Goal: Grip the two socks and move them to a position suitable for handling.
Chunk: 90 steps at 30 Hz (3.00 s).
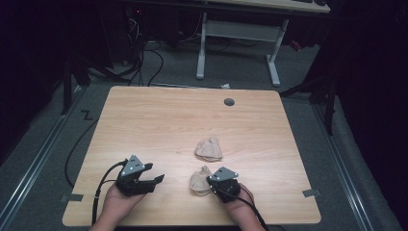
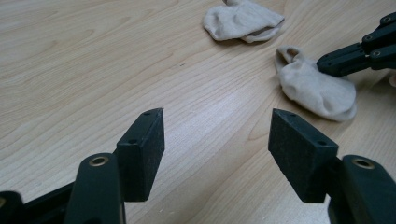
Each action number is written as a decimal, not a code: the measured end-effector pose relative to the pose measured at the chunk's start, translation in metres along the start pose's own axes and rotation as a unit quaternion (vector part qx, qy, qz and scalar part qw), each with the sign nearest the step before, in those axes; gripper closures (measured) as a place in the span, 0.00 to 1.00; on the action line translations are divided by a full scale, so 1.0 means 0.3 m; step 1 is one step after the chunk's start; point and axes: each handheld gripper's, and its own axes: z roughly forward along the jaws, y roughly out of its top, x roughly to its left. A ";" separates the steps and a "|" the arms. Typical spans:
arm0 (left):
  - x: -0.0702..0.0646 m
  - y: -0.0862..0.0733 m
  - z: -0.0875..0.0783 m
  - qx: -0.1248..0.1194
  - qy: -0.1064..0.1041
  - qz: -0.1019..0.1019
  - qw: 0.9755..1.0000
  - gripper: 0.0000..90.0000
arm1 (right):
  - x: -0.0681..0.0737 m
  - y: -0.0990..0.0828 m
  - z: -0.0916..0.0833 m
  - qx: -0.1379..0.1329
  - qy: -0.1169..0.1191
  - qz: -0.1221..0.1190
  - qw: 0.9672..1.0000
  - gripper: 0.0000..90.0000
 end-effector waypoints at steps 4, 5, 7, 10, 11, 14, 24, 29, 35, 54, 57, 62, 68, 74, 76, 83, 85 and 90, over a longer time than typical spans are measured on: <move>-0.001 -0.001 -0.002 0.000 0.000 0.000 1.000 0.40 | 0.034 0.013 0.007 -0.001 0.013 -0.011 1.000 0.98; 0.000 -0.002 -0.003 0.000 0.000 0.000 1.000 0.40 | 0.038 0.015 0.009 -0.002 0.016 -0.016 1.000 0.97; 0.003 -0.004 -0.004 0.001 0.001 0.001 1.000 0.40 | 0.049 0.020 0.011 -0.003 0.011 -0.029 0.999 0.94; 0.010 -0.007 -0.004 0.001 0.002 -0.006 1.000 0.40 | 0.053 0.034 -0.003 -0.016 0.013 -0.033 0.999 0.89; 0.010 -0.008 -0.005 0.002 0.003 -0.006 1.000 0.40 | 0.054 0.040 -0.011 -0.026 0.014 -0.033 0.999 0.88; 0.006 -0.009 -0.006 0.002 0.004 -0.005 1.000 0.40 | 0.077 0.070 -0.053 -0.063 0.035 -0.030 0.997 0.82; 0.003 -0.010 -0.004 0.006 0.002 0.001 1.000 0.40 | 0.187 0.091 0.012 -0.033 0.067 -0.080 0.994 0.62; 0.004 -0.010 -0.008 0.003 0.001 -0.001 1.000 0.40 | 0.188 0.085 0.033 -0.020 0.061 -0.085 0.994 0.75; -0.013 -0.005 -0.003 0.003 -0.011 -0.004 1.000 0.41 | 0.179 0.091 0.005 -0.039 0.048 -0.074 0.995 0.96; -0.234 0.039 0.174 0.017 -0.050 0.032 0.998 0.97 | 0.070 0.097 -0.105 -0.120 0.026 -0.015 0.992 0.96; -0.259 0.035 0.222 0.034 -0.059 0.038 0.997 1.00 | 0.055 0.090 -0.113 -0.120 0.020 -0.008 0.993 0.96; -0.289 0.017 0.265 0.069 -0.068 0.054 0.994 1.00 | 0.037 0.084 -0.125 -0.125 0.012 0.001 0.992 0.96; -0.263 0.011 0.243 0.080 -0.057 0.061 0.993 1.00 | -0.002 0.059 -0.157 -0.129 -0.013 0.008 0.992 0.96; -0.223 0.000 0.219 0.081 -0.044 0.059 0.994 0.97 | -0.060 0.002 -0.176 -0.115 -0.032 0.029 0.992 0.96; -0.215 -0.001 0.217 0.081 -0.040 0.056 0.994 0.97 | -0.071 -0.019 -0.175 -0.106 -0.036 0.031 0.993 0.96; -0.209 -0.005 0.211 0.080 -0.035 0.058 0.994 0.95 | -0.092 -0.044 -0.169 -0.092 -0.046 0.036 0.994 0.88; -0.208 -0.006 0.209 0.080 -0.036 0.062 0.994 0.94 | -0.090 -0.044 -0.147 -0.077 -0.032 0.034 0.996 0.89; -0.200 -0.012 0.196 0.084 -0.037 0.063 0.994 0.92 | -0.076 -0.063 -0.082 -0.019 -0.008 0.030 0.999 0.91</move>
